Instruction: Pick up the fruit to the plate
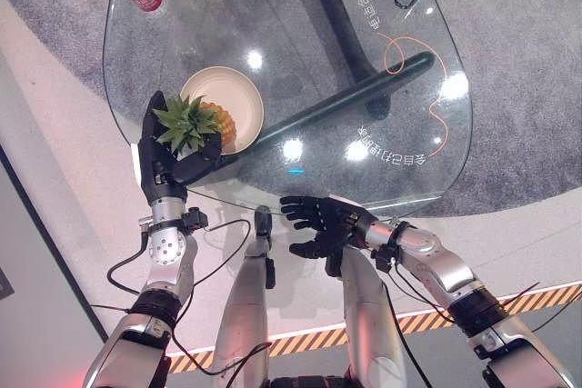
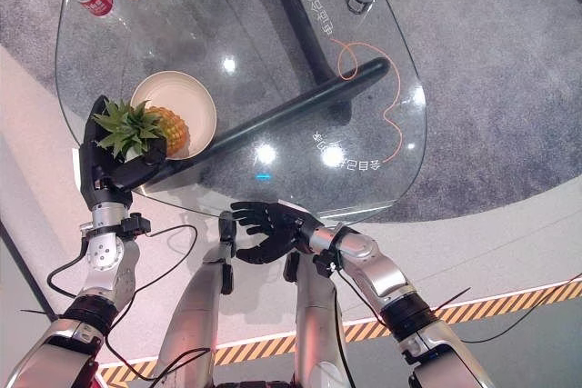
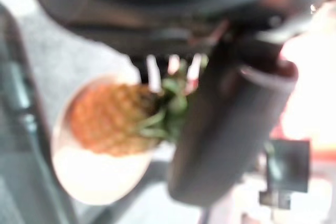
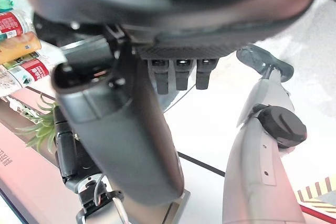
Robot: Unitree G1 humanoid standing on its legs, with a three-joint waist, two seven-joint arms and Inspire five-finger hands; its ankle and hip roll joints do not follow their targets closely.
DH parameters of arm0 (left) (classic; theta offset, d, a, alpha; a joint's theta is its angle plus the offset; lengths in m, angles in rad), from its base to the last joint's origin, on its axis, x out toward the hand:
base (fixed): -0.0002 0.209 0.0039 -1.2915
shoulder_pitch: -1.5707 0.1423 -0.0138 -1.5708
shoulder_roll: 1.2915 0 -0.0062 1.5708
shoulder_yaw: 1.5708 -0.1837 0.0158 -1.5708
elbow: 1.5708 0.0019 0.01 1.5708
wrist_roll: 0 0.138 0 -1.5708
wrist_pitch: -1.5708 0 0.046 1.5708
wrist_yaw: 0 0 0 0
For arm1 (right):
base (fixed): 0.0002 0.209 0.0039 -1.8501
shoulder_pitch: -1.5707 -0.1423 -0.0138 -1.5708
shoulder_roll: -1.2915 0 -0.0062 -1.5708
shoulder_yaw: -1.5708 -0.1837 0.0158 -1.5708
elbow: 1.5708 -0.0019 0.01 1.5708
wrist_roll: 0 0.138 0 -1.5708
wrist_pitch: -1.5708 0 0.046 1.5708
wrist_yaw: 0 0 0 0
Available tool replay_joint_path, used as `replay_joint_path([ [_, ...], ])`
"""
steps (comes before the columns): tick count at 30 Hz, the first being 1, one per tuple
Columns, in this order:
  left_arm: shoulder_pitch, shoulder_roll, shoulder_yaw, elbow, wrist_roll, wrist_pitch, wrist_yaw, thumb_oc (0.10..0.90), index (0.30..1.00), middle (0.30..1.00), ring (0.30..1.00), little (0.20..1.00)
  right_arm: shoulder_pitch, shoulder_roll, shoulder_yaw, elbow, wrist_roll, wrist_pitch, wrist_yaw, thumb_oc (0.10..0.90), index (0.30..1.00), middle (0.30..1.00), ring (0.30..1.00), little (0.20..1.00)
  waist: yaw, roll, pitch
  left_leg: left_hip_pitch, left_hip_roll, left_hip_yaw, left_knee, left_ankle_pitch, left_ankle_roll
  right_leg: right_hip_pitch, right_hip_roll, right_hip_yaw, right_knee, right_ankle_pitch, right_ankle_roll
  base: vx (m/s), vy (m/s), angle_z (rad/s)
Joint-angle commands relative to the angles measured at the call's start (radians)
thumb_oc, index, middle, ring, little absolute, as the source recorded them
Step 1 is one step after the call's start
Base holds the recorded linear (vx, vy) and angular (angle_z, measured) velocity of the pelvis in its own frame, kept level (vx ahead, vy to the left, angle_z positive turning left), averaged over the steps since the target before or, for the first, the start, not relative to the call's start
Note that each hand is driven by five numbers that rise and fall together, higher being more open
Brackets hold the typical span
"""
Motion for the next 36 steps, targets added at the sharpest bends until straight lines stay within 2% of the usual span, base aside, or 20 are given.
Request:
replay_joint_path([
  [1, 0.032, 0.001, 0.058, -0.118, -0.021, -0.05, -0.032, 0.8, 0.9, 0.9, 0.9, 0.9, 0.059, -0.01, -0.014, -0.164, 0.023, -0.074, 0.072, 0.8, 0.9, 0.9, 0.9, 0.9, 0.003, 0.051, -0.025, 0.006, -0.045, -0.004, 0.04, -0.031, -0.004, 0.08, 0.039, -0.046, -0.003, -0.004, 0.054, 0.0, 0.0, 0.0],
  [2, 0.063, -0.01, 0.059, -0.122, -0.041, -0.029, -0.06, 0.8, 0.9, 0.9, 0.9, 0.9, 0.075, -0.01, -0.019, -0.157, 0.017, -0.088, 0.077, 0.8, 0.9, 0.9, 0.9, 0.9, 0.006, 0.054, -0.025, 0.021, -0.047, -0.004, 0.04, -0.033, -0.002, 0.096, 0.036, -0.05, -0.004, -0.006, 0.053, 0.0, 0.0, 0.0],
  [9, 0.134, -0.02, 0.074, -0.125, -0.09, 0.005, -0.108, 0.8, 0.9, 0.9, 0.9, 0.9, 0.111, -0.021, -0.034, -0.178, 0.013, -0.085, 0.085, 0.8, 0.9, 0.9, 0.9, 0.9, 0.013, 0.061, -0.025, 0.062, -0.049, -0.007, 0.035, -0.036, -0.004, 0.14, 0.032, -0.055, -0.008, -0.015, 0.047, 0.0, 0.0, 0.0],
  [19, 0.187, -0.032, 0.094, -0.102, -0.134, 0.058, -0.141, 0.8, 0.9, 0.9, 0.9, 0.9, 0.145, -0.021, -0.058, -0.163, 0.008, -0.086, 0.091, 0.8, 0.9, 0.9, 0.9, 0.9, 0.021, 0.062, -0.025, 0.147, -0.052, -0.007, 0.006, -0.036, -0.003, 0.229, 0.025, -0.068, -0.035, -0.024, 0.043, 0.0, 0.0, 0.03],
  [24, 0.237, -0.046, 0.11, -0.071, -0.136, 0.097, -0.16, 0.8, 0.9, 0.9, 0.9, 0.9, 0.185, -0.018, -0.074, -0.126, -0.035, -0.07, 0.087, 0.8, 0.9, 0.9, 0.9, 0.9, 0.028, 0.066, -0.025, 0.238, -0.054, -0.011, -0.044, -0.03, -0.007, 0.322, 0.029, -0.074, -0.077, -0.028, 0.041, 0.0, 0.007, 0.05],
  [36, 0.33, -0.078, 0.141, -0.025, -0.24, 0.129, -0.228, 0.8, 0.9, 0.9, 0.9, 0.9, 0.271, -0.004, -0.105, -0.084, -0.025, -0.051, 0.126, 0.8, 0.9, 0.9, 0.9, 0.9, 0.037, 0.064, -0.039, 0.422, -0.059, -0.012, -0.156, -0.023, -0.016, 0.527, 0.04, -0.082, -0.204, -0.023, 0.044, 0.01, 0.004, 0.04],
])
